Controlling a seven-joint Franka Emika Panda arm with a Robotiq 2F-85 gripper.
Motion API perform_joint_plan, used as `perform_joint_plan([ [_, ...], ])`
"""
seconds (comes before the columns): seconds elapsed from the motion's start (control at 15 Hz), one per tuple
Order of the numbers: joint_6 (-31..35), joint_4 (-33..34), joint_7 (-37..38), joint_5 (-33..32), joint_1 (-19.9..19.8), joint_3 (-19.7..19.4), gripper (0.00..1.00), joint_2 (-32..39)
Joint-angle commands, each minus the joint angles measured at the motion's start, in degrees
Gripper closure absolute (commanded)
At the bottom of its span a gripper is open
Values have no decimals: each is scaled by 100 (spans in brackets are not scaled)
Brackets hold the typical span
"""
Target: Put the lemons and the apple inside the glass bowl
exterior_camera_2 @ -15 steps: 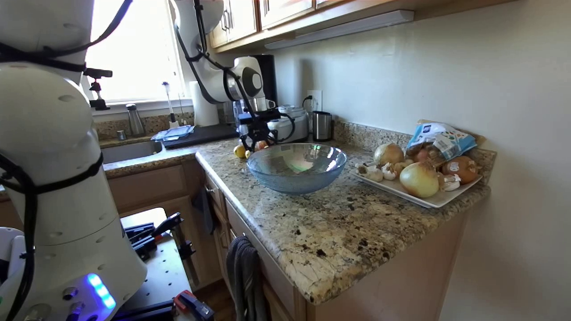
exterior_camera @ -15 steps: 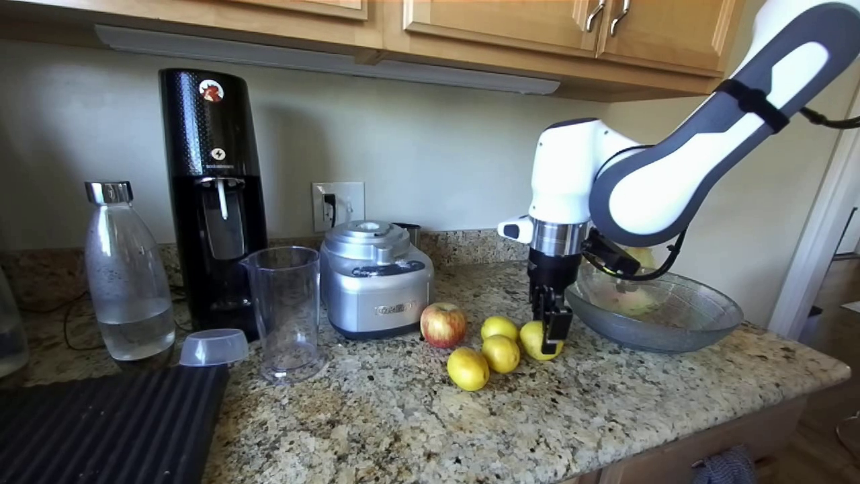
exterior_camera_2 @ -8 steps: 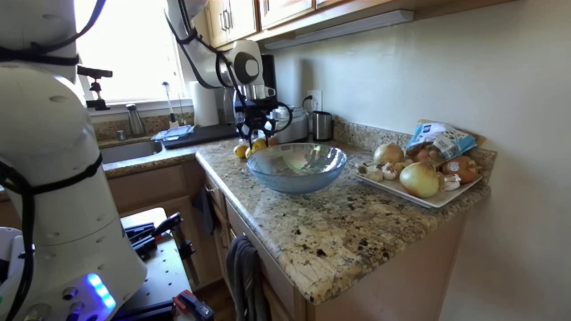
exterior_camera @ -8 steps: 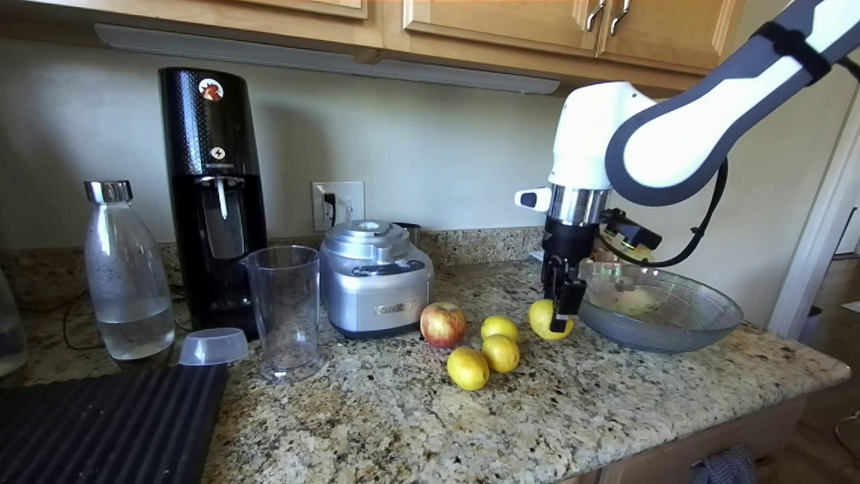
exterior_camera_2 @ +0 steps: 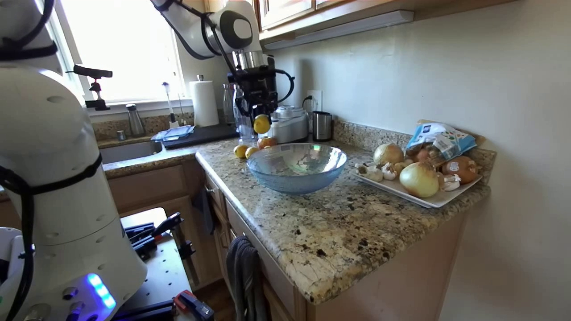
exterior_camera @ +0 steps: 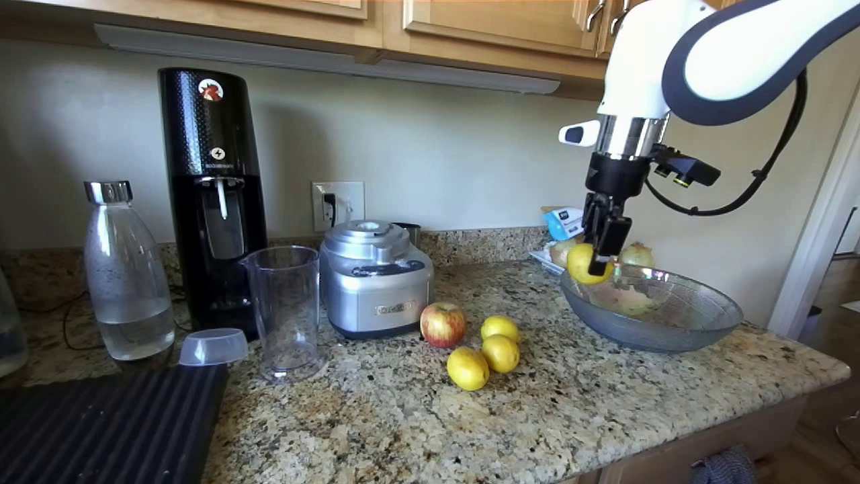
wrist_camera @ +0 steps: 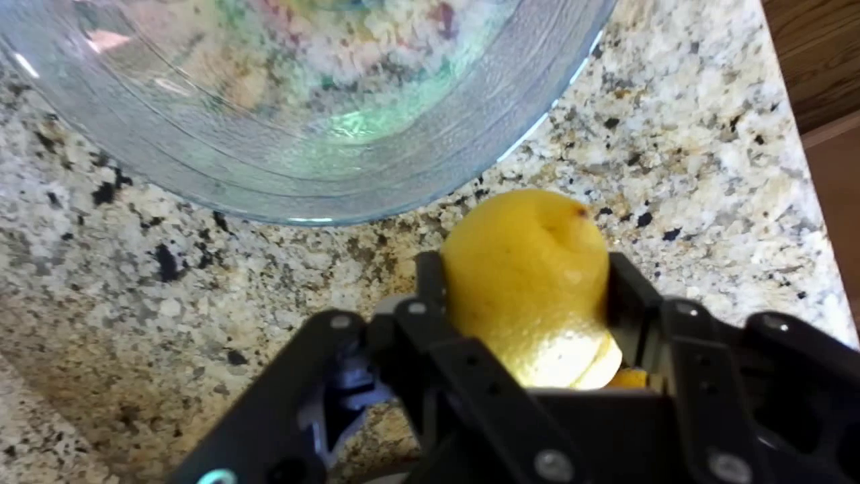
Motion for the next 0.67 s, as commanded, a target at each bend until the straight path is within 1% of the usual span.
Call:
perform_joint_plan([
  [0.0, -95, -426, 232, -156, -36, -303, 66, -757],
  [0.27, 90, -508, 838, -663, -261, -577, 66, -738],
  [0.47, 159, -541, 1274, -967, -425, -713, 66, -496],
  [0.6, 204, -557, 1465, -1023, -500, -798, 66, -268],
])
